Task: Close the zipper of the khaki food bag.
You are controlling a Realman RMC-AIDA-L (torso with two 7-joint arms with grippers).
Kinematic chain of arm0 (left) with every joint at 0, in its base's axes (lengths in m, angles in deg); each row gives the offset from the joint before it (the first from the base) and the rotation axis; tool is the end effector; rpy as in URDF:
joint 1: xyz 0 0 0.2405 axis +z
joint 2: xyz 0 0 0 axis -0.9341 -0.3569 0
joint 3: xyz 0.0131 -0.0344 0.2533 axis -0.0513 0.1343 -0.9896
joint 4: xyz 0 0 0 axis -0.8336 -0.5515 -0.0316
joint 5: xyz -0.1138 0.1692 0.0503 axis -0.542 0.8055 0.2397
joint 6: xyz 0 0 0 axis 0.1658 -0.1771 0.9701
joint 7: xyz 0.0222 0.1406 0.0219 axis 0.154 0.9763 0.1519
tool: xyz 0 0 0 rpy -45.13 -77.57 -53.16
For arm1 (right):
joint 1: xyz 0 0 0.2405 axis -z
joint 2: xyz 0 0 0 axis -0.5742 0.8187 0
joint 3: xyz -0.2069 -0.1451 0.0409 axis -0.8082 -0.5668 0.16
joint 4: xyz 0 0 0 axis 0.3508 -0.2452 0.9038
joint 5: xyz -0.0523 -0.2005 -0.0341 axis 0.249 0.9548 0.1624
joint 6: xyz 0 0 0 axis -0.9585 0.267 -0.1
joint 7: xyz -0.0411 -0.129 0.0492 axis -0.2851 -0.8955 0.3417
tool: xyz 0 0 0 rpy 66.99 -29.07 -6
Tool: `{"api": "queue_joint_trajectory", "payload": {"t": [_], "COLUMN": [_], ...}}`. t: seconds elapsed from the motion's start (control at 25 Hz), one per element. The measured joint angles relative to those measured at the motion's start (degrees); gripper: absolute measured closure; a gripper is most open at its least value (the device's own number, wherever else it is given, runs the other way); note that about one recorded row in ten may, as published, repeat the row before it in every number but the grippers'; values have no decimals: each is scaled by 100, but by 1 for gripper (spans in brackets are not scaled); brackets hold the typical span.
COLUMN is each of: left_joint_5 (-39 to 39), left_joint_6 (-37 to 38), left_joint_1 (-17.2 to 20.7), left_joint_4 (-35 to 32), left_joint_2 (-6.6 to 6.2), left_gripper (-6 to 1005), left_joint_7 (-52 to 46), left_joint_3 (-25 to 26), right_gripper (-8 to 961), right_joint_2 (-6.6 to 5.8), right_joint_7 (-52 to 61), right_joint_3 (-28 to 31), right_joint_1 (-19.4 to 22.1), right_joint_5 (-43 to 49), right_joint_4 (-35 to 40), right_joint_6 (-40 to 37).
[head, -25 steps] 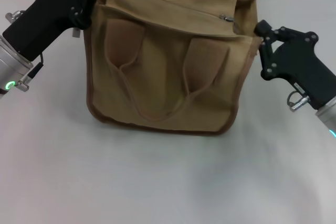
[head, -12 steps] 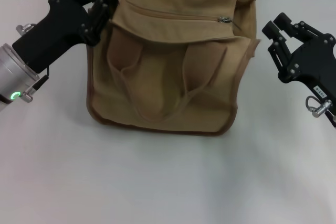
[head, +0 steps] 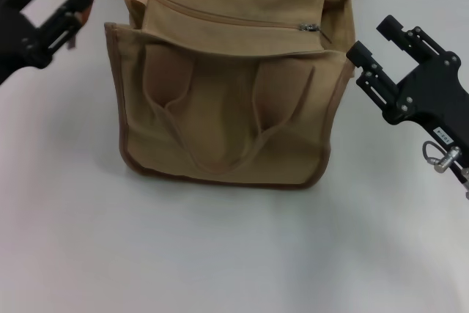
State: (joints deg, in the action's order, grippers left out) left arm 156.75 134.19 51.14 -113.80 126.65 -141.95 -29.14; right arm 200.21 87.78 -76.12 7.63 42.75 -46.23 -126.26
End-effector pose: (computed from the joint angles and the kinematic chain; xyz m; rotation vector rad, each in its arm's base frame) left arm -0.2906 0.3005 0.0586 -2.0192 -0.3425 -1.1745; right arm 0.2588 0.2812 -0.0340 -2.0331 0.2254 1.2146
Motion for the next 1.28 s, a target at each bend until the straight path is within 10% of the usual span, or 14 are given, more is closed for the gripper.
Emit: {"api": "queue_joint_trajectory", "payload": {"t": [0.48,0.8,1.28], "left_joint_5": [719,2848,3808], "left_joint_6": [1952,2097,2027], "left_joint_1": [811,511,211], "left_joint_4": [-310,-620,-612], "left_joint_2": [-476,-194,-12], "left_gripper": [214,213,213], "left_joint_7": [-334,-537,-312], "left_joint_3": [218,220,221], "right_gripper": [370,356,126], "right_joint_2": [-24,-19,-15], "right_joint_7": [2075,2975,3054], "right_joint_3": [-152,-777,-1581], "right_joint_1": [-5,-204,-216], "right_joint_5": [1239,1982,2027], "right_joint_4": [1515,2141,2475], "right_joint_6": [-1343,-1339,-1329]}}
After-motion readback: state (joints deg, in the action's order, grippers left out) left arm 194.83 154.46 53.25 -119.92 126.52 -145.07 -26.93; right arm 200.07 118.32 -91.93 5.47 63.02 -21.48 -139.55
